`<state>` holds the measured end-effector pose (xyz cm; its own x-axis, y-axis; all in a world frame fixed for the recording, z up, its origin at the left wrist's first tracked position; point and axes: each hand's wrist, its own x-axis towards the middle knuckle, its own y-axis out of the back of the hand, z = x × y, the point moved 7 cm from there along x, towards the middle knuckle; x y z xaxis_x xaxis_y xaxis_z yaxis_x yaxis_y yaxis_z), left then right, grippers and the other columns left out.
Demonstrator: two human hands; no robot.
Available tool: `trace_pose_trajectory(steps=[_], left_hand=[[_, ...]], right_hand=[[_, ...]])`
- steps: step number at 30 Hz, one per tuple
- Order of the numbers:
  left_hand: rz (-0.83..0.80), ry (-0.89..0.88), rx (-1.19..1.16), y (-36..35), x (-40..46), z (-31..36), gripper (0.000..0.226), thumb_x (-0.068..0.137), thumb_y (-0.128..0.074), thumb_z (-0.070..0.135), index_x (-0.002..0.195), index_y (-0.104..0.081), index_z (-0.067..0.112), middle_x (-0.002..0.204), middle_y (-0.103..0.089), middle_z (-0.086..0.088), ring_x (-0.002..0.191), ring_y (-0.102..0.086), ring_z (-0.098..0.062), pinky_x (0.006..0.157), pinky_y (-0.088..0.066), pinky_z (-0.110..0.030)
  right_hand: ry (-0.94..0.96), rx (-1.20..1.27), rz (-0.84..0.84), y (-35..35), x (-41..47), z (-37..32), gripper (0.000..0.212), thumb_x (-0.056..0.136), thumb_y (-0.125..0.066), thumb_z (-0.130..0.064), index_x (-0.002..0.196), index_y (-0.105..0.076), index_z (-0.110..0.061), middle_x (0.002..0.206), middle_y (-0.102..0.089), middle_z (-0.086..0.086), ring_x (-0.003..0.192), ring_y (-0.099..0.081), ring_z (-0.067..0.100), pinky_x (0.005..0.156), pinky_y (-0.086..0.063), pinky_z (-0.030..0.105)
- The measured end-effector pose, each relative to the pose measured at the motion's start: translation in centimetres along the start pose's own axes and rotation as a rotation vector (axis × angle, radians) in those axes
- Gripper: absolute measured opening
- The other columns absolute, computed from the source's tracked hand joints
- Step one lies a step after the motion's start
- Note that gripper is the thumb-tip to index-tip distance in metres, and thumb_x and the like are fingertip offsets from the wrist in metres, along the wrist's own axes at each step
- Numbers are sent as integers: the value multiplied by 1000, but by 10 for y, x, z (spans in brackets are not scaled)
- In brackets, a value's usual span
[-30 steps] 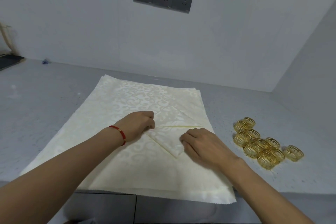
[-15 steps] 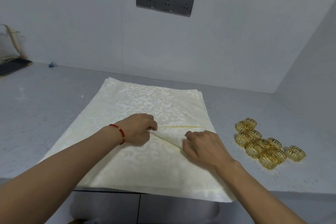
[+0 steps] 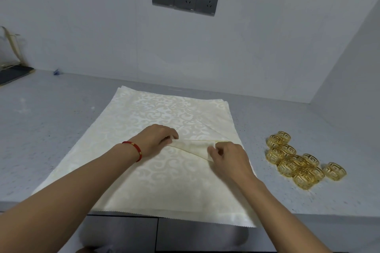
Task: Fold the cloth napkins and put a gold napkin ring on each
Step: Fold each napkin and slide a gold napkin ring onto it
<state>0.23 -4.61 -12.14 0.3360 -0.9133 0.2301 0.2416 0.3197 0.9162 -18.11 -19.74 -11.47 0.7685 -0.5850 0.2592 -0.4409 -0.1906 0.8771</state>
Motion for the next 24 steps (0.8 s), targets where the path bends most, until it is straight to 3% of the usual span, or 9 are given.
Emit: trace_pose_trajectory(steps=[4, 8, 10, 12, 14, 16, 18, 21, 24], left_hand=[[63, 45, -49, 3, -1, 1, 20, 95, -53, 7, 103, -58, 24, 67, -53, 14, 66, -48, -5, 64, -38, -24], [15, 77, 14, 1, 4, 3, 21, 92, -53, 4, 92, -67, 21, 79, -60, 13, 74, -53, -8, 69, -40, -24], [-27, 109, 65, -2, 6, 7, 23, 93, -52, 5, 92, -70, 18, 87, -60, 10, 82, -55, -12, 72, -40, -23], [-57, 166, 123, -3, 10, 13, 23, 92, -49, 9, 79, -65, 20, 85, -56, 8, 79, -54, -15, 66, -38, -23], [-21, 239, 142, -2, 13, 17, 31, 91, -53, 22, 60, -47, 18, 69, -50, 3, 63, -47, -18, 54, -32, -27], [41, 327, 84, -2, 14, 15, 45, 92, -61, 34, 56, -41, 16, 59, -46, -1, 54, -42, -18, 51, -30, -29], [93, 395, 1, -3, 13, 11, 42, 89, -69, 35, 58, -48, 15, 61, -55, -4, 55, -46, -17, 52, -34, -28], [121, 424, -30, -4, 11, 11, 39, 87, -73, 32, 59, -50, 16, 64, -57, -1, 57, -46, -13, 52, -32, -25], [130, 410, 62, -4, 15, 16, 39, 87, -72, 34, 59, -52, 17, 73, -57, -2, 73, -50, -16, 59, -31, -28]], right_hand=[[-72, 39, 72, -4, 5, 1, 33, 99, -53, -32, 74, -53, -10, 63, -57, 1, 69, -57, 31, 63, -41, 39], [-27, -132, 48, -6, 8, -11, 14, 97, -57, -19, 104, -46, -18, 70, -57, -1, 67, -53, 26, 64, -37, 38], [33, -339, 28, -12, 5, -22, 37, 73, -71, -2, 89, -41, -19, 57, -43, -3, 55, -39, 25, 60, -27, 35], [130, -493, 59, -12, 2, -37, 47, 47, -63, 11, 71, -35, -19, 58, -44, 0, 54, -39, 26, 61, -26, 35], [176, -545, -32, -12, 4, -51, 40, 53, -55, 12, 65, -31, -18, 72, -49, 3, 72, -55, 30, 69, -29, 38], [195, -584, -94, -9, 18, -61, 36, 78, -58, 8, 69, -33, -17, 81, -43, 0, 96, -60, 29, 81, -35, 37], [85, -512, -147, -1, 43, -66, 17, 92, -55, 0, 82, -47, -12, 85, -44, 0, 100, -61, 29, 79, -39, 33], [-10, -122, -12, -5, 86, -71, 14, 96, -51, -8, 82, -53, -9, 84, -56, 5, 85, -57, 30, 62, -39, 31], [-164, 311, 52, -34, 104, -41, 20, 100, -49, -12, 104, -66, -6, 103, -69, 10, 97, -63, 28, 79, -50, 36]])
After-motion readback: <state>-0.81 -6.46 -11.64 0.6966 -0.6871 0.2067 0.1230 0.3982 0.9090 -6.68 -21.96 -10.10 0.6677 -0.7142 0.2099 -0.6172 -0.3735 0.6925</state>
